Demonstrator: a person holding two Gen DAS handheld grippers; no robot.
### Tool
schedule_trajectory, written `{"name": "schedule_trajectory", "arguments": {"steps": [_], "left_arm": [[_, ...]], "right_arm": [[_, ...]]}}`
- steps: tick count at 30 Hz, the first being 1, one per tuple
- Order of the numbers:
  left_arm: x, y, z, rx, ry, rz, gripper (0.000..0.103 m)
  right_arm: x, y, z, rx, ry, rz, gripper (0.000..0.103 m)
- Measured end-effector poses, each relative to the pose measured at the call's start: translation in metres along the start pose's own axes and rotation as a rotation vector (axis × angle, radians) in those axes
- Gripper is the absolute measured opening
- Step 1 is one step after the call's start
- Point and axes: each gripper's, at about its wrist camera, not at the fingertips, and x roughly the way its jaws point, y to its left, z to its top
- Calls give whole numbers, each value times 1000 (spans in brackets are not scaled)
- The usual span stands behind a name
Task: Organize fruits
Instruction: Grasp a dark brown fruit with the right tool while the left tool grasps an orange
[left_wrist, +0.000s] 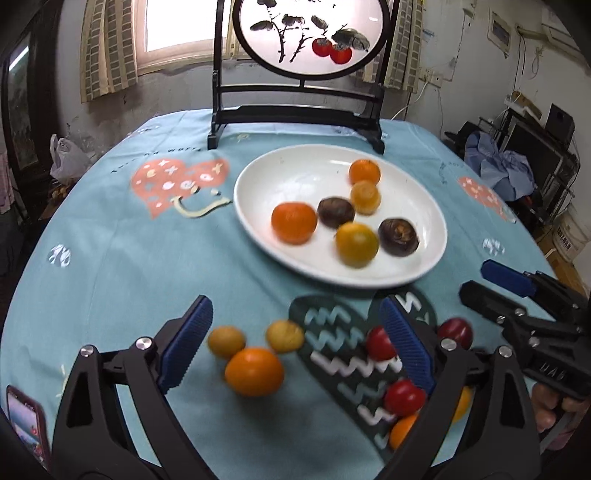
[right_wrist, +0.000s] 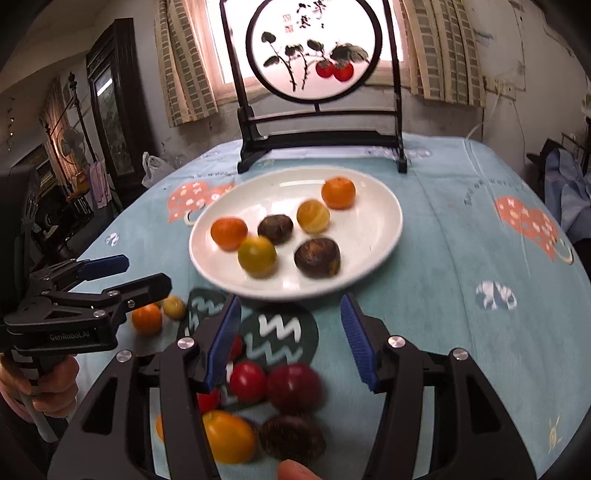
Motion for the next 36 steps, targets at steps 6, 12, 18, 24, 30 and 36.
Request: {"name": "schedule_trajectory", "arguments": {"steps": [6,12,18,24,30,36], "left_arm": [[-17,19,-9,-30,-51,61,97],[-12,36,-12,-90,-7,60,97],[-18,28,-12,-56,-33,70,97],[-23,25,-12,-31,-51,85,97],[-23,36,-10,-71,-48,96,97],[-23,39,-11,-71,-50,98,97]], "right_arm": [[-7,-14,-16,69,62,20,56],[-6,-11,-28,75,123,36,56],[-9,-14,-41,93,157,44,56],[-8,-12,-49,96,180,59,54],[-8,-16,-51,126,184,87,45],[-3,-16,-51,137,184,100,40]]}}
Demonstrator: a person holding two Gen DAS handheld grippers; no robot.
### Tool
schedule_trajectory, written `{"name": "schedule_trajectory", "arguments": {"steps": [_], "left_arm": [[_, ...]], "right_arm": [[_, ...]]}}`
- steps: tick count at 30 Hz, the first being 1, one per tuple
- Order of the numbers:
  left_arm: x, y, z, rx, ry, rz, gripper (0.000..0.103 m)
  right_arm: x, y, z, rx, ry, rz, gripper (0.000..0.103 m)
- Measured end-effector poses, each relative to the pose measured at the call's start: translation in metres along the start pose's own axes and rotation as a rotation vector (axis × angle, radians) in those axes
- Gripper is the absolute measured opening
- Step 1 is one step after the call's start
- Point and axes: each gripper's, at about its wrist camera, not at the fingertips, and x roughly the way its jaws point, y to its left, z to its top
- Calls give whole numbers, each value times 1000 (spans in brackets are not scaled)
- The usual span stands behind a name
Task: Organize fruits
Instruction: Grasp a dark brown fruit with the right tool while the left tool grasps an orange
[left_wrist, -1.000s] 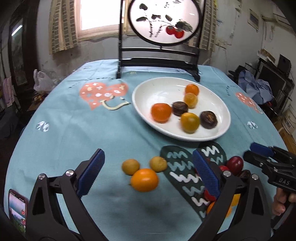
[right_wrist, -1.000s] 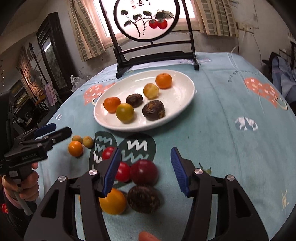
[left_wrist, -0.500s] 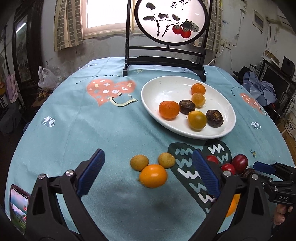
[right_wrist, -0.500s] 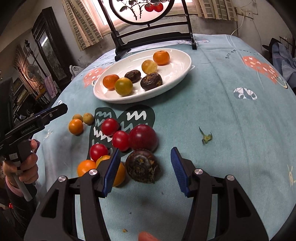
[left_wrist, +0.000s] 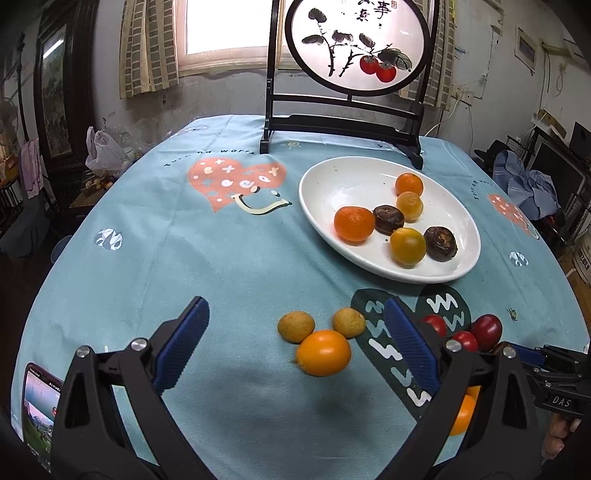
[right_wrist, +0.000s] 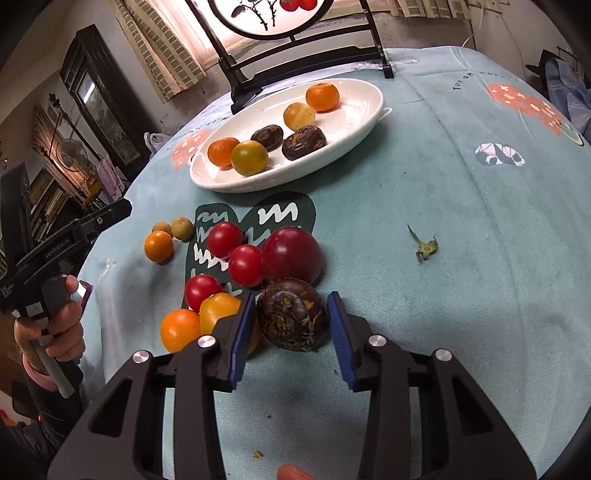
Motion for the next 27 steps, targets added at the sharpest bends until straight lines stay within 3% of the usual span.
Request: {"name": "schedule_trajectory", "arguments": {"steps": [3,8,13,20,27], "left_arm": [[-2,2,0,2,-7,4,97],[3,17,1,-44,19,-1,97],[12,9,-10,26,65,-29,95],[29,-7,-32,109,157,-67,70],[37,-11,-31,116,149,-54,69]], "right_arm": [[-1,4,-1,-29,-10,-21,39],[-10,-2,2,0,-46,15,39],[-22,-7,4,31,-97,27,39],[-23,-6,6,30,-96,27,39],[-24,-2,3,13,-93,32,39]]}}
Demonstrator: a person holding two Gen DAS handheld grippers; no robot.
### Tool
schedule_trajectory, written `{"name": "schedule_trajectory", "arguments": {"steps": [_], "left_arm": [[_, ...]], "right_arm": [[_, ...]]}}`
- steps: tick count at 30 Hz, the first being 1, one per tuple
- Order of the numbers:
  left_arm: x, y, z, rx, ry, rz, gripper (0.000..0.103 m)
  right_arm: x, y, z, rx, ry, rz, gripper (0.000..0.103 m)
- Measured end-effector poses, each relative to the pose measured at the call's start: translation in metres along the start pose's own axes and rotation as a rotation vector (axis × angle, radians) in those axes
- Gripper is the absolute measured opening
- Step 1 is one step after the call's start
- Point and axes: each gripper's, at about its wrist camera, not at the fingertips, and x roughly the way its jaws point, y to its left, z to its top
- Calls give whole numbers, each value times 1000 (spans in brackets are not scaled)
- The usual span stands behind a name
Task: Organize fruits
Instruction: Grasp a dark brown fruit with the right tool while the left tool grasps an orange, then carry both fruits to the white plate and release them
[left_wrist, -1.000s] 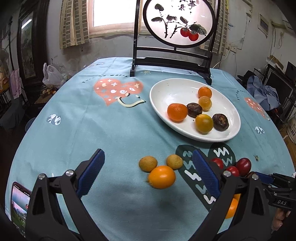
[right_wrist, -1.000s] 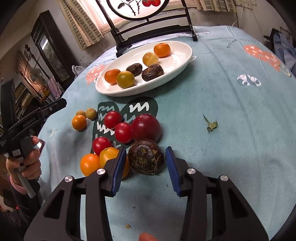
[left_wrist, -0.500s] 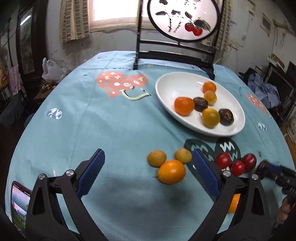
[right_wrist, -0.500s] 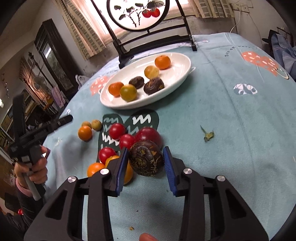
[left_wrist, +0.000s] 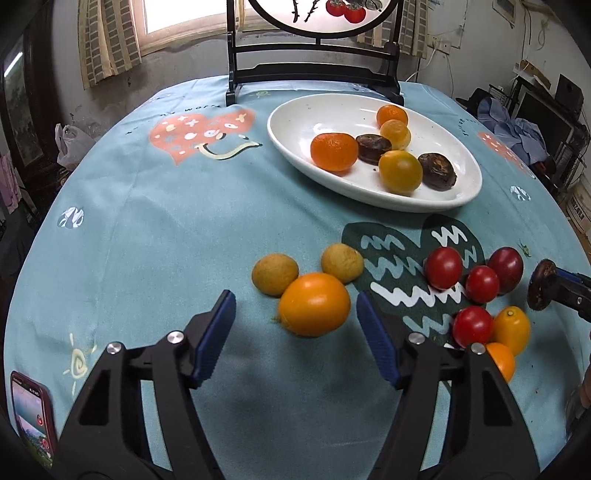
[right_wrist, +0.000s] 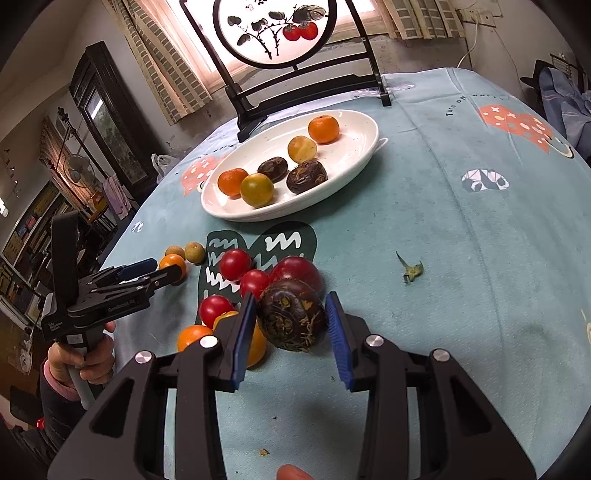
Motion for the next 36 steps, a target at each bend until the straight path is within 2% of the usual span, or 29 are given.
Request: {"name": "schedule_trajectory", "arguments": {"steps": [7,12,22,25,30,34,36], "left_arm": [[12,-8,3,24,25,-20,43],[10,-13,1,47,14,-8,42],[-14,-26,0,97,-75,-81,41],[-9,-27,-2,110,-43,-49,38],[-6,-21,-4,93,-23,-72,38],[0,-21,-11,83,40,-111,49],[1,-27,-15,116,34,-87,47]], "right_arm": [[-1,4,-2,-17,1,2,39],[-1,4,-2,-17,-1,3,39],[-5,11,-1,-62,-33,16,39],[-3,10,-2,-61,-23,6,39],[-4,9,-1,-57,-25,3,39],[-3,9,-1,-55,-20,2,39],[-3,10,-1,-58,-20,2,39]]}}
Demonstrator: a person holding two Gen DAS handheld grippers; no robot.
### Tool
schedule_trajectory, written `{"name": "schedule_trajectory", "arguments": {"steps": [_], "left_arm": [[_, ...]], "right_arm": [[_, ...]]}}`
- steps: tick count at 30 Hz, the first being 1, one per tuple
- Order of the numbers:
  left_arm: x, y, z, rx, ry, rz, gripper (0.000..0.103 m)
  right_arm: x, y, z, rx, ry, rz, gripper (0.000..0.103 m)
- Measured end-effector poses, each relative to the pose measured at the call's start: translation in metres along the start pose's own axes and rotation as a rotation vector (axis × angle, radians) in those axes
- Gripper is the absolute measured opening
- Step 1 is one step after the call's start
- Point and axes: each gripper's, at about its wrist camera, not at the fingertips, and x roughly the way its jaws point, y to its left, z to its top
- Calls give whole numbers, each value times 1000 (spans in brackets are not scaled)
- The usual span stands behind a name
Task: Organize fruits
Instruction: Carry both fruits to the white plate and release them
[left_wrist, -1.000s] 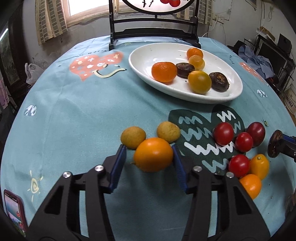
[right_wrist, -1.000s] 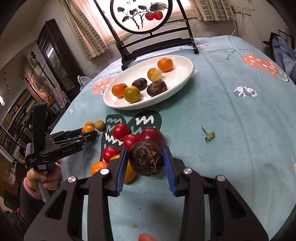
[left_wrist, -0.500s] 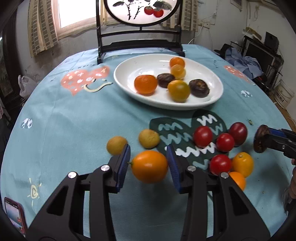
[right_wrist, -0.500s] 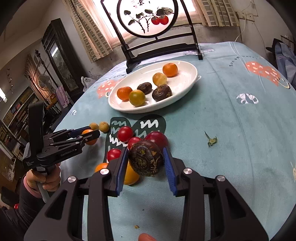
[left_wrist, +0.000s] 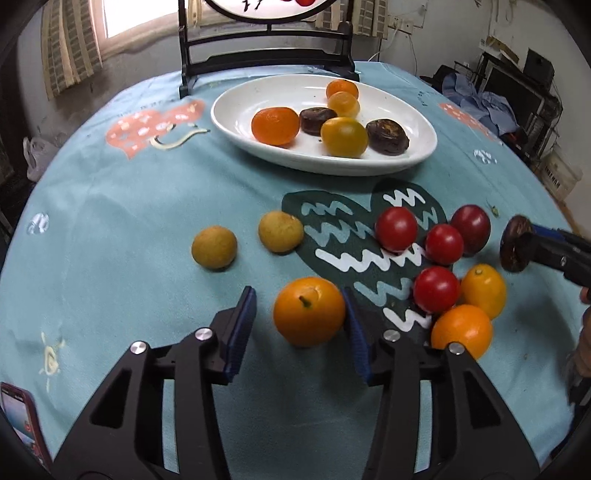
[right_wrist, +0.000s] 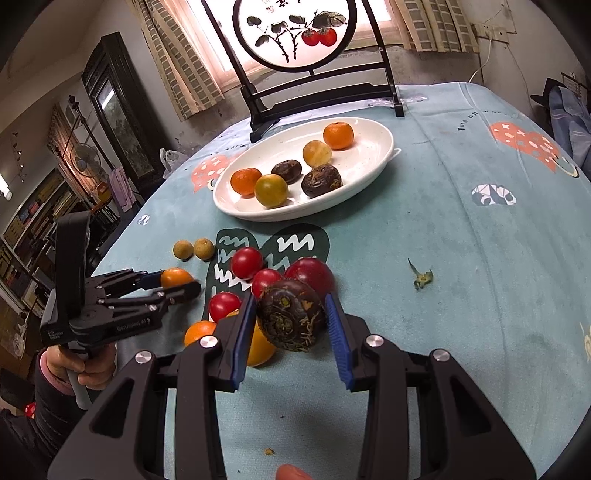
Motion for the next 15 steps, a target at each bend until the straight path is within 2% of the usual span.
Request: {"name": "schedule_trajectory", "arguments": {"steps": [2,5,10,15], "left_arm": [[0,-4,-1,16,-2,1,41],[0,-3,0,11,-4,-10,36],[-3,1,3,-16,-19,-21,36],[-18,7,27,-91,-95,-102,36]], "right_arm": [[-1,1,0,-2,-3,1,39],[-1,1,-1,-1,-2,1,39],[-3,1,0,-6,-22,1,39],[3,4,17,-16,-63,0,39]]}}
